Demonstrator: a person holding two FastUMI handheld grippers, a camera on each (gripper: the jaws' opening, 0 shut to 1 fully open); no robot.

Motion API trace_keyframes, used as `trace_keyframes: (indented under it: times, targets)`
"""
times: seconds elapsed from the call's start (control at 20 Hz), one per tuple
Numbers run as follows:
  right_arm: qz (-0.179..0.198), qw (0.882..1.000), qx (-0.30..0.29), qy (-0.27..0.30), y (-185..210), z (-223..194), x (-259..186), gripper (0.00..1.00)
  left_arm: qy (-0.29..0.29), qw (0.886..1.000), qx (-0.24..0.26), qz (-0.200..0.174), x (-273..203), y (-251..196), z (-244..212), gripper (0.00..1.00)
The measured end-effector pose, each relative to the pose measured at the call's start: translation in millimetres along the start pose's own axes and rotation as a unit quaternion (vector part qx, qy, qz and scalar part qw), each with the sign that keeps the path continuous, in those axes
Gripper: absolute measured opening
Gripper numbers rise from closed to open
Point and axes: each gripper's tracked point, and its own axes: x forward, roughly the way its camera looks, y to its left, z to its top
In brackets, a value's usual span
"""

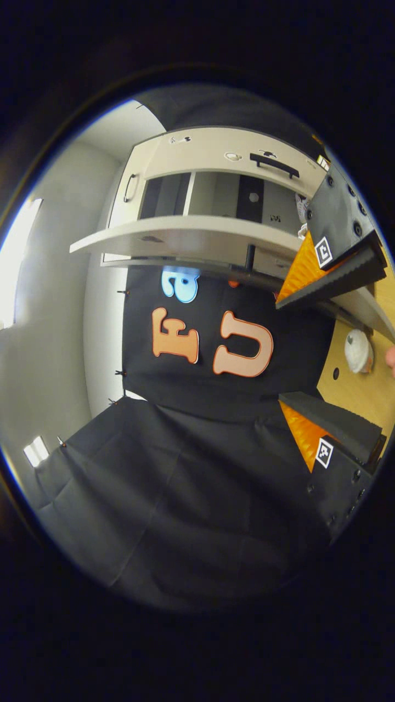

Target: Grab one shoe with the right hand and put it into the shoe cabinet, grab the other shoe with the left hand and put it into the shoe cabinet; then close the right door with the right hand and the left door with the left hand.

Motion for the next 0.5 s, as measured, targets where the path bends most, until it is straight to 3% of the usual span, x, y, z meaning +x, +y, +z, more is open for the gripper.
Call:
trace_keyframes:
  times: [0.1, 0.45, 0.5]
  targets:
    - [-0.003, 1.000, -0.003, -0.001, -4, 2, -2, 0.92, 0.000, 1.000, -0.006, -0.001, 20, 3, -1, 0.97]
    - [-0.023, 1.000, 0.000, -0.004, -21, 9, -7, 0.92, 0.011, 0.999, 0.028, -0.019, 41, -17, -18, 0.94]
    - [-0.025, 1.000, 0.002, -0.004, -23, 9, -7, 0.92, 0.006, 0.999, 0.035, -0.019, 42, -15, -17, 0.98]
